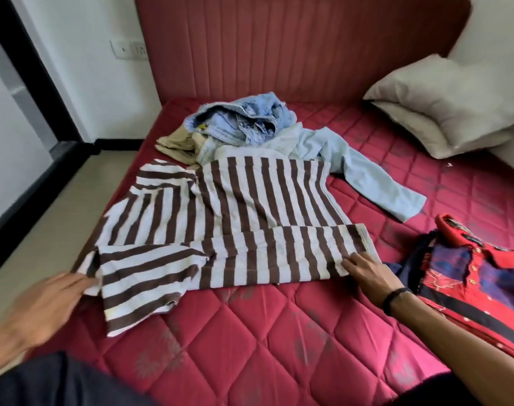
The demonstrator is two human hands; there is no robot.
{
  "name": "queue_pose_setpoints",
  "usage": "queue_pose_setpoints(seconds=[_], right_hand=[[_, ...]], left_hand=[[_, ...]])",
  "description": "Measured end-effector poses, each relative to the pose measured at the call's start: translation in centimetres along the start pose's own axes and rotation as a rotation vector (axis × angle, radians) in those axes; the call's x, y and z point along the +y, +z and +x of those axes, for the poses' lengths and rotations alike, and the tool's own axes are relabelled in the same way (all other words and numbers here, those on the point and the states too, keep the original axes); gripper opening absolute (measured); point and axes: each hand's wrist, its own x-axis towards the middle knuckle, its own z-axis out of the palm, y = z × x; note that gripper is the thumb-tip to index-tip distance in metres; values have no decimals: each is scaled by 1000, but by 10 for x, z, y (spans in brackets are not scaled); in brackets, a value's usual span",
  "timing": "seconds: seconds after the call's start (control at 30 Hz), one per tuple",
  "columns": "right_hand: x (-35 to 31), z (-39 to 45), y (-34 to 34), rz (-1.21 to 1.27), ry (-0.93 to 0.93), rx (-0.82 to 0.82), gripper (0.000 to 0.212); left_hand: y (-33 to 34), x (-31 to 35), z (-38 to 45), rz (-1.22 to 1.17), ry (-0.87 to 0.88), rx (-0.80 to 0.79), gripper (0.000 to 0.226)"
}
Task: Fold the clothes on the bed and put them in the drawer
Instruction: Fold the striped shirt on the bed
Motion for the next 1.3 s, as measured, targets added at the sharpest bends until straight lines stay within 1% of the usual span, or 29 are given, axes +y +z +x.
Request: queue_pose_setpoints(seconds=[0.07,0.13,0.2,0.27,0.3,0.33,0.37,0.4,0.43,0.5,0.53,0.57,0.6,0.63,0.67,0.7,0.73,0.77,0.8,0.83,0.87,0.9,0.97,1.0,1.03,1.13,1.23,1.27,1.3], right_hand=[[3,-4,-1,54,77,-43,49],[7,-10,-4,19,100,0,42],[10,-24,-9,66,125,-33,44],[2,-38,-28,71,164,-185,49],[0,-45,-30,87,170,-247,48],[-3,-54,-34,79,196,-254,41],[-8,-65,-39,71,220,-290,34],[-10,-71,-35,68,241,-328,36],[-8,-80,-23,98,294,-364,50],[2,-86,24,377,322,-424,95],[6,-81,43,548,307,-395,108],[0,-71,46,606,284,-413,107],[-20,-57,30,685,304,-461,91],[-50,-39,4,644,297,-455,65],[-86,-27,-25,535,289,-372,37],[-127,-21,-50,493,208,-336,21],[-173,-12,-72,637,152,-350,17],[-213,-6,-83,777,137,-380,19],[-245,5,-85,920,156,-422,23],[-274,18,-83,1063,187,-465,29],[-300,33,-77,1174,263,-488,37],[-323,48,-70,1224,351,-489,44],[-354,74,-66,1182,447,-437,54],[-362,82,-67,1145,484,-388,53],[-365,88,-68,1136,518,-339,47],[-359,108,-66,1215,566,-169,17],[-342,122,-70,1431,603,-16,10],[-339,125,-71,1533,634,-11,10],[-338,128,-70,1630,668,-27,12]], left_hand=[[-27,24,7,140,-39,-19,22],[-39,13,10,195,-18,-109,36],[-66,11,7,144,97,-40,28],[-99,14,2,149,164,7,34],[-109,12,-5,158,177,-44,42],[-118,16,-9,165,168,-101,45],[-117,16,-13,189,149,-126,38],[-117,14,-21,231,108,-172,29],[-113,14,-24,256,70,-252,27],[-104,21,-24,238,-29,-465,34],[-104,33,-20,204,-127,-587,30],[-107,45,-16,155,-247,-689,23],[-108,55,-9,69,-358,-715,19],[-109,61,-3,-35,-447,-654,21],[-110,70,3,-119,-515,-595,27],[-106,76,7,-198,-568,-537,34],[-103,81,9,-287,-636,-515,43],[-97,88,9,-383,-706,-528,53],[-90,93,9,-457,-778,-545,62],[-82,98,8,-504,-823,-551,65],[-76,100,7,-511,-821,-540,60],[-69,100,8,-511,-799,-507,49],[-65,97,12,-539,-763,-410,29],[-67,95,16,-586,-759,-356,26],[-71,93,20,-626,-760,-300,26],[-79,85,36,-723,-773,-189,33],[-85,83,51,-919,-790,-170,39],[-86,83,55,-1004,-791,-185,41],[-88,85,57,-1131,-791,-222,50]])
